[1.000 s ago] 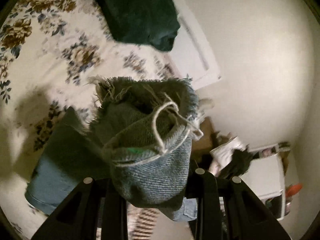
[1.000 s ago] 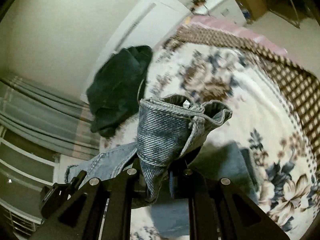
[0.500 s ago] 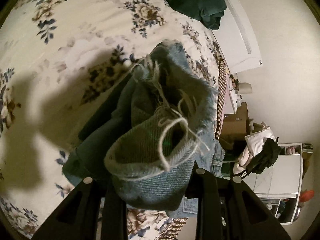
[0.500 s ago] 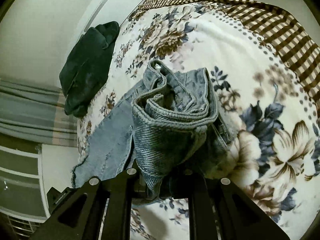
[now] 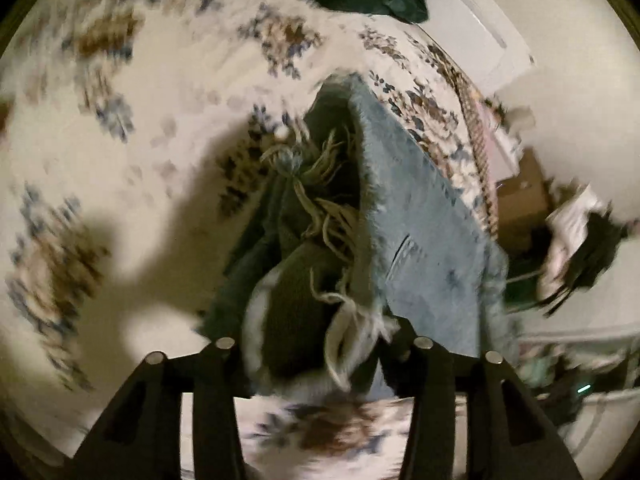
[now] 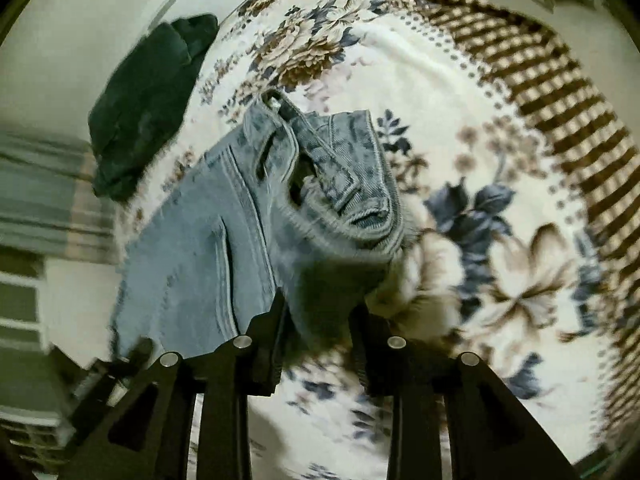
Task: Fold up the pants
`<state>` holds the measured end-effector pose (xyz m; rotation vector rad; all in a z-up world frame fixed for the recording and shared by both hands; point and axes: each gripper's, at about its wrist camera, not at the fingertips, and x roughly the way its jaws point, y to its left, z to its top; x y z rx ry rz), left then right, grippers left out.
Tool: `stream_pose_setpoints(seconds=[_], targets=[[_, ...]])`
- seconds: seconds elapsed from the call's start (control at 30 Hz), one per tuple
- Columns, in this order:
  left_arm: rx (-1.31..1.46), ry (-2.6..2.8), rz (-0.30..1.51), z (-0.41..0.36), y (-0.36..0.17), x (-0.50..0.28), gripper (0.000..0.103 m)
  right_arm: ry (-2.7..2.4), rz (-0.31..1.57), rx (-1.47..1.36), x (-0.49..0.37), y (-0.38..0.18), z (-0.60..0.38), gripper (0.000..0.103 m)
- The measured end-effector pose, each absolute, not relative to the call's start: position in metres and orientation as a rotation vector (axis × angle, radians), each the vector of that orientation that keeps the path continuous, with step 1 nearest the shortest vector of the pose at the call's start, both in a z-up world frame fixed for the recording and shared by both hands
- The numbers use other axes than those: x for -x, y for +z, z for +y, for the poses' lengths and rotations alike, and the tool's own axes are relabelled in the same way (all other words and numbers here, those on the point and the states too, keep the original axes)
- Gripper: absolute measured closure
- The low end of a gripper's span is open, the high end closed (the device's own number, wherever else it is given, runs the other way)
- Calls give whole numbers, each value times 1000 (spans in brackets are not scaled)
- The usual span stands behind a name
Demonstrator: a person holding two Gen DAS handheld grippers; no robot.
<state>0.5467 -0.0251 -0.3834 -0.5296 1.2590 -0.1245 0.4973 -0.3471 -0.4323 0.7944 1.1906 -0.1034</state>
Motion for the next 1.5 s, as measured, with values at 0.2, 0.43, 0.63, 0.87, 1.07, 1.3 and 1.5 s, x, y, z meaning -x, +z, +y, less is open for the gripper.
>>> stream_pose_setpoints(seconds=[0.2, 0.43, 0.63, 0.87, 1.07, 1.3, 1.5], targets=[[244, -116, 1158, -41, -341, -531, 27, -171, 1172, -518, -485, -384, -327, 41], [12, -86, 1090, -57, -307, -520, 17, -243, 1129, -312, -476, -333, -299, 7], [-61, -75, 1055, -64, -279, -504, 6, -298, 1078, -170, -461, -293, -280, 0], [-85, -76, 989, -75, -232, -462, 6, -297, 1016, -116, -421, -241, -270, 0], [-52, -70, 908, -76, -173, -403, 6, -276, 936, -88, -357, -180, -260, 0], [-36, -52, 801, -70, -104, -311, 6, -240, 845, -85, -257, -103, -249, 0], [-49, -61, 751, -62, -60, -248, 6, -225, 750, -77, -175, -39, -237, 0]])
